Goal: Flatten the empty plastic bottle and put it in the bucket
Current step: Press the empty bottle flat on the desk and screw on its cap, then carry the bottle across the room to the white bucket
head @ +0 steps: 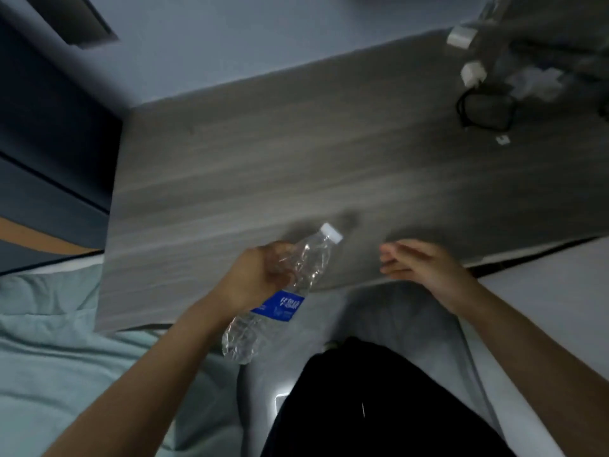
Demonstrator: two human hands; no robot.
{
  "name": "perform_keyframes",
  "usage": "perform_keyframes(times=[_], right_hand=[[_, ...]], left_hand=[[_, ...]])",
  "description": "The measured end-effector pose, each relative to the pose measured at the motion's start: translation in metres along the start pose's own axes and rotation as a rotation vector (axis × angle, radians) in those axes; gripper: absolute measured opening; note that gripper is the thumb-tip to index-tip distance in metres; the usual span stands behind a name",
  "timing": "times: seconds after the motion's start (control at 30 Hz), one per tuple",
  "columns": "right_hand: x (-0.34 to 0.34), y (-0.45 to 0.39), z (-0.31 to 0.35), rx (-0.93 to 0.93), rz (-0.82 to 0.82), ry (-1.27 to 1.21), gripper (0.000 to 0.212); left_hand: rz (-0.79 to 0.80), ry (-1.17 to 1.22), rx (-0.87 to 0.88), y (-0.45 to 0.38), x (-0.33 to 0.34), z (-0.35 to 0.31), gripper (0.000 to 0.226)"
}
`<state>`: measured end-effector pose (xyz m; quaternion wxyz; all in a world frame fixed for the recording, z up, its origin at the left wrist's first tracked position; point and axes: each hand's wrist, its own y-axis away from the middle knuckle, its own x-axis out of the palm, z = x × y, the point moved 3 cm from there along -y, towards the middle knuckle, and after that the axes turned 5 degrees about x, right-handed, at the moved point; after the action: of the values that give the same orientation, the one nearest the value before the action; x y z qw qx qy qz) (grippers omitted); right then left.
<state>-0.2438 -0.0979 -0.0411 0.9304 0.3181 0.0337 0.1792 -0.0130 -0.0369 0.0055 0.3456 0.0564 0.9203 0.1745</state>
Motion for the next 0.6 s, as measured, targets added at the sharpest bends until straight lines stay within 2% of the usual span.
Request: perform_keyframes(times=[0.1, 0.2, 0.33, 0.43, 0.6], right_hand=[[-0.019, 0.024, -0.035, 0.067, -0.037, 0.037, 0.018], [-0.036, 0.043, -0.076, 0.155, -0.121, 0.045, 0.02], [-0.038, 0.068, -0.134, 0.269, -0.256, 0.078, 0.024], [-0.028, 0.096, -0.178, 0.373, -0.348, 0.089, 0.029], [-0.002, 0.161, -0.248, 0.53, -0.528, -0.017, 0.029]], left_hand=[[-0.012, -0.187, 0.081, 0.017, 0.015, 0.005, 0.035], [-0.004, -0.316, 0.091, 0.025, 0.031, 0.021, 0.02], [0.146, -0.419, 0.036, 0.032, 0.055, 0.065, 0.025], [0.298, -0.527, 0.055, 0.039, 0.066, 0.101, 0.019], [0.36, -0.565, 0.021, 0.056, 0.073, 0.14, 0.023]])
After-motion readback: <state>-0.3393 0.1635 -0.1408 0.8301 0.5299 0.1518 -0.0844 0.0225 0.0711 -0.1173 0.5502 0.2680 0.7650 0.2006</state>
